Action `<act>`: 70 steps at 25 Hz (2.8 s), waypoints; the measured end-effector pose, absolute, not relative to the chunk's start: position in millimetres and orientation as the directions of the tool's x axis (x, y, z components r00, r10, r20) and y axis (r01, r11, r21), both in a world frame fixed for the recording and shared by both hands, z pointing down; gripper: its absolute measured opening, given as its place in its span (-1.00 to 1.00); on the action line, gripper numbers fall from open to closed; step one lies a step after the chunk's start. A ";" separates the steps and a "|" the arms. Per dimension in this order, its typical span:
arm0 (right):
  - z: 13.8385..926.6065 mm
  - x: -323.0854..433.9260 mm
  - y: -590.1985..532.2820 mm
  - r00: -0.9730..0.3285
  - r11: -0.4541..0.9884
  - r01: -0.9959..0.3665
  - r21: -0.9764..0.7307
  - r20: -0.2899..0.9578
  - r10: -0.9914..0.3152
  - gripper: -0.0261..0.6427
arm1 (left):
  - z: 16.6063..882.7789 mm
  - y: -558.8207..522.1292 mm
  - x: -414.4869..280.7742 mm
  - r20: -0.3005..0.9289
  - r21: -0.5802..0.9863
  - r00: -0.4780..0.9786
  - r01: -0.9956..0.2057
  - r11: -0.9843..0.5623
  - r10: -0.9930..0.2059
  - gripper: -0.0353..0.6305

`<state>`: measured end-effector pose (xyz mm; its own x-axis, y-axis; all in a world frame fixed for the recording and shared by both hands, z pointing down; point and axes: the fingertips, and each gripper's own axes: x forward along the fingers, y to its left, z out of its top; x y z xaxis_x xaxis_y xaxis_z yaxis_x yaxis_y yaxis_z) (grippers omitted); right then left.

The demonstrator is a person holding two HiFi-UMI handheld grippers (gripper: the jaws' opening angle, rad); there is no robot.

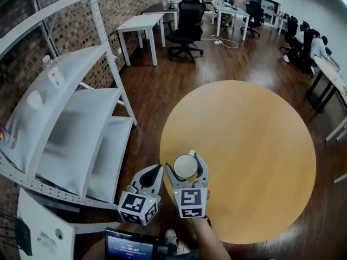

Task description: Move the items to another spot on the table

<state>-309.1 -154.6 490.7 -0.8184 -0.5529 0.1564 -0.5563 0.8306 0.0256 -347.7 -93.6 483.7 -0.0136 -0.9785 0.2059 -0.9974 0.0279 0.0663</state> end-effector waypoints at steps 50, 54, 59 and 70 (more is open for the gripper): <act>342.4 -97.3 -178.4 -0.689 0.683 -0.718 0.131 -0.002 -0.725 0.28 | 358.8 -139.6 -154.0 0.012 0.024 0.172 -0.985 -0.172 -0.985 -0.88; 343.6 -63.9 -187.8 -0.667 0.661 -0.739 0.130 0.003 -0.745 0.28 | 361.0 -151.4 -121.0 0.013 0.021 0.210 -0.978 -0.209 -0.978 -0.88; 345.5 -19.8 -198.3 -0.636 0.632 -0.765 0.126 0.011 -0.772 0.28 | 362.4 -163.7 -76.0 0.019 0.016 0.257 -0.966 -0.257 -0.966 -0.88; 350.2 66.4 -217.6 -0.561 0.559 -0.820 0.122 0.025 -0.828 0.28 | 364.9 -188.2 7.7 0.025 0.010 0.348 -0.937 -0.348 -0.937 -0.88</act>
